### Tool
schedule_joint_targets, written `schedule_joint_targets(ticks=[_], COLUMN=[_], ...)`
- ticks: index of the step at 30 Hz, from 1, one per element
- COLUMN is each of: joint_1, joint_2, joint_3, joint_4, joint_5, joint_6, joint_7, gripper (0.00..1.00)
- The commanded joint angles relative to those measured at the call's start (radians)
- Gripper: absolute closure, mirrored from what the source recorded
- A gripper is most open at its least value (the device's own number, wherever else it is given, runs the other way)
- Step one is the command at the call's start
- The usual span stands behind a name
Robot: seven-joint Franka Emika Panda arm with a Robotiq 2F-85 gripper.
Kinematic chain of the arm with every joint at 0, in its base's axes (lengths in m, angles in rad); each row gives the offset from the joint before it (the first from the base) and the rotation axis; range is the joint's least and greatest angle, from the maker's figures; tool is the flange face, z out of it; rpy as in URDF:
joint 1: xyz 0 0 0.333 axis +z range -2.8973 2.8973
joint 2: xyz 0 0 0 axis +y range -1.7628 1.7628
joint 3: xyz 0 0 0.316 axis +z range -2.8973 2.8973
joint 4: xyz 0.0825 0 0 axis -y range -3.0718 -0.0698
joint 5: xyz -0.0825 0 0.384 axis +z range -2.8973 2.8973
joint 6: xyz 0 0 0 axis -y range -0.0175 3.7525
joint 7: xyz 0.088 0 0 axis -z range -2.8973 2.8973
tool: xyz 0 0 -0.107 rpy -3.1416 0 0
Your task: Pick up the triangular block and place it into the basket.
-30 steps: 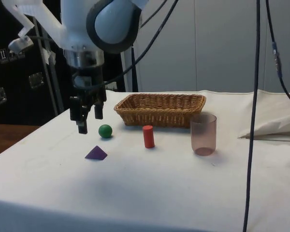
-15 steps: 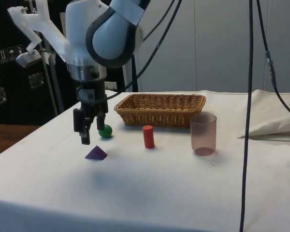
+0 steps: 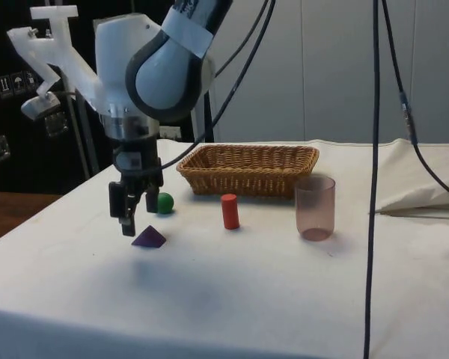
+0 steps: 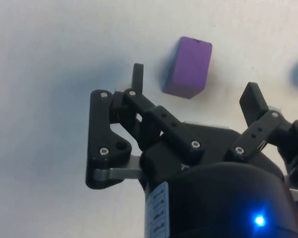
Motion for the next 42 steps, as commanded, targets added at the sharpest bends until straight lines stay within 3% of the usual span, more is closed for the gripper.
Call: schedule_joint_targets(ticks=[1, 4, 5, 6, 12, 13, 14, 19, 21, 22, 23, 27, 28, 31, 32, 33, 35, 42], joint_1=[-0.01, -0.01, 0.0, -0.01, -0.009, 0.0, -0.009, -0.008, -0.008, 0.0, -0.008, -0.008, -0.008, -0.008, 0.0, -0.008, -0.008, 0.002], joint_2=[0.007, 0.013, 0.011, 0.016, 0.025, 0.021, 0.026, 0.033, 0.035, 0.03, 0.035, 0.037, 0.037, 0.038, 0.034, 0.038, 0.038, -0.006], joint_3=[0.013, 0.013, 0.001, 0.013, 0.012, 0.001, 0.012, 0.012, 0.012, 0.002, 0.011, 0.011, 0.011, 0.011, 0.002, 0.011, 0.011, 0.001], joint_4=[0.001, 0.002, 0.001, 0.003, 0.003, 0.001, 0.003, 0.004, 0.004, 0.001, 0.004, 0.005, 0.005, 0.006, 0.003, 0.006, 0.006, 0.001], joint_5=[0.014, 0.013, 0.0, 0.012, 0.011, 0.0, 0.011, 0.01, 0.009, 0.0, 0.009, 0.009, 0.009, 0.009, 0.0, 0.009, 0.009, 0.001], joint_6=[0.011, 0.013, 0.004, 0.014, 0.017, 0.006, 0.017, 0.017, 0.017, 0.009, 0.017, 0.017, 0.017, 0.017, 0.009, 0.017, 0.017, -0.015], joint_7=[-0.013, -0.012, 0.0, -0.011, -0.011, 0.0, -0.011, -0.011, -0.011, -0.001, -0.011, -0.011, -0.011, -0.011, -0.002, -0.011, -0.011, 0.002], gripper=[0.0, 0.0, 0.0, 0.0, 0.0, 0.0, 0.0, 0.01, 0.14, 0.19, 0.19, 0.42, 0.52, 0.66, 0.67, 0.67, 0.67, 0.67])
